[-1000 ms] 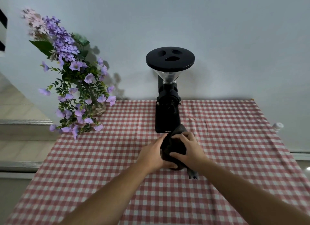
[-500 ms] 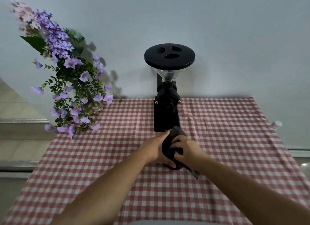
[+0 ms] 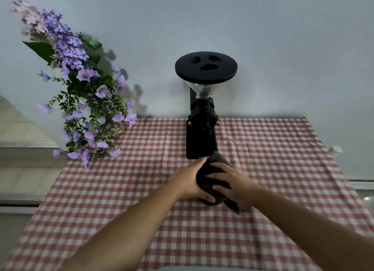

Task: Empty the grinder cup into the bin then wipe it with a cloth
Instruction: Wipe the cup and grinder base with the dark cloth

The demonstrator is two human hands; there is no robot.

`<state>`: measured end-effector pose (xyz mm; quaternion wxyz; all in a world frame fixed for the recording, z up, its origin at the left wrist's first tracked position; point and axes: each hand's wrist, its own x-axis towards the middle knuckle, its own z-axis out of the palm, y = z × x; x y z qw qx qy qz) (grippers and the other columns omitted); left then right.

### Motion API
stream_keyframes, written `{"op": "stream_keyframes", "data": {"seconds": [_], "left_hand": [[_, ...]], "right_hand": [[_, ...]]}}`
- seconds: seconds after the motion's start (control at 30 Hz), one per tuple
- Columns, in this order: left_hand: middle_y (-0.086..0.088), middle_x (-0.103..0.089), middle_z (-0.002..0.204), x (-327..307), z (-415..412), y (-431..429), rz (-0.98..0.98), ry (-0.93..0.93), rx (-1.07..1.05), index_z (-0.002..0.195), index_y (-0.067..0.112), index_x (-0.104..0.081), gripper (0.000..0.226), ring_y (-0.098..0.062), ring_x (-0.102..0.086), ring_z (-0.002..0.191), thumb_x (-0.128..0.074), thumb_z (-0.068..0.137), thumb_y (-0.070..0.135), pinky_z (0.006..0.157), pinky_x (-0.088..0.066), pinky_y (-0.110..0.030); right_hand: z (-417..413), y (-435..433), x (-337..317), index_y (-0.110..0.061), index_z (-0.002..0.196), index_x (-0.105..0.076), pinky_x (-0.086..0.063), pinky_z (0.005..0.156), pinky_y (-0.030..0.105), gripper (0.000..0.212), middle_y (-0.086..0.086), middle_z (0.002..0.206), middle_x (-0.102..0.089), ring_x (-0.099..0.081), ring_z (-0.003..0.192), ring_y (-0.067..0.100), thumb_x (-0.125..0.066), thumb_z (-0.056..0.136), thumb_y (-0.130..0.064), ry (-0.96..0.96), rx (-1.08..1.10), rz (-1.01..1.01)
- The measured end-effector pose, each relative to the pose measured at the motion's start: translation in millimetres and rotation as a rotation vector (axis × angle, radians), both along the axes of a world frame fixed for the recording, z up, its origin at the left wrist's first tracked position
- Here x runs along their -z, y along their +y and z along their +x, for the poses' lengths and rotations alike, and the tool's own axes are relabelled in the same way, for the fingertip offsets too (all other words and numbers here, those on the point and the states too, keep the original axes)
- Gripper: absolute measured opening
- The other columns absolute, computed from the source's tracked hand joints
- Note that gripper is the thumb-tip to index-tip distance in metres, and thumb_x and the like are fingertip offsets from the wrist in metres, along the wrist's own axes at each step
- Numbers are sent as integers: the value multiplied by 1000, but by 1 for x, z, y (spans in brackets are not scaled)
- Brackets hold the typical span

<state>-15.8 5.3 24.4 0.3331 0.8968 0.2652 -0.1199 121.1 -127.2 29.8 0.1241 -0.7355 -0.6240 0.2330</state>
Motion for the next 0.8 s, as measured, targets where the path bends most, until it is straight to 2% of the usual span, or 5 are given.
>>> {"op": "stream_keyframes", "data": {"seconds": [0.2, 0.33, 0.47, 0.63, 0.8], "left_hand": [[15, -28, 158, 6, 0, -1, -36, -22, -37, 153, 44, -8, 134, -15, -36, 141, -86, 46, 66, 108, -42, -44], [12, -36, 153, 3, -2, -4, -55, -76, -33, 154, 35, -14, 121, -12, -39, 137, -90, 60, 43, 110, -39, -37], [17, -31, 156, 4, -3, -3, -47, -59, -56, 154, 42, -9, 129, -11, -37, 139, -87, 52, 59, 108, -42, -39], [16, -26, 159, 7, -3, 0, 18, -24, -9, 152, 46, 1, 133, -14, -38, 139, -84, 51, 66, 104, -45, -43], [13, -23, 161, 3, -2, -2, -30, -30, -21, 155, 40, 0, 132, -15, -30, 144, -88, 58, 54, 112, -37, -41]], "right_hand": [[-3, 12, -6, -17, 122, -62, -28, 107, 20, 32, -2, 142, -45, -40, 130, 16, -48, 94, -11, 1, -25, 18], [19, 27, -7, -21, 124, -60, -33, 108, 30, 33, -1, 140, -47, -42, 129, 20, -46, 95, -13, -86, -85, 2], [12, 18, 2, -23, 118, -64, -44, 100, 34, 31, -5, 134, -51, -53, 116, 18, -47, 94, -12, -15, 25, 87], [-11, -4, 8, -21, 114, -67, -37, 99, 18, 30, -7, 127, -54, -49, 111, 7, -47, 94, -9, 97, 20, 132], [20, 7, 5, -23, 125, -60, -41, 104, 31, 39, -2, 142, -47, -45, 128, 19, -48, 92, -5, -45, -197, 39]]}}
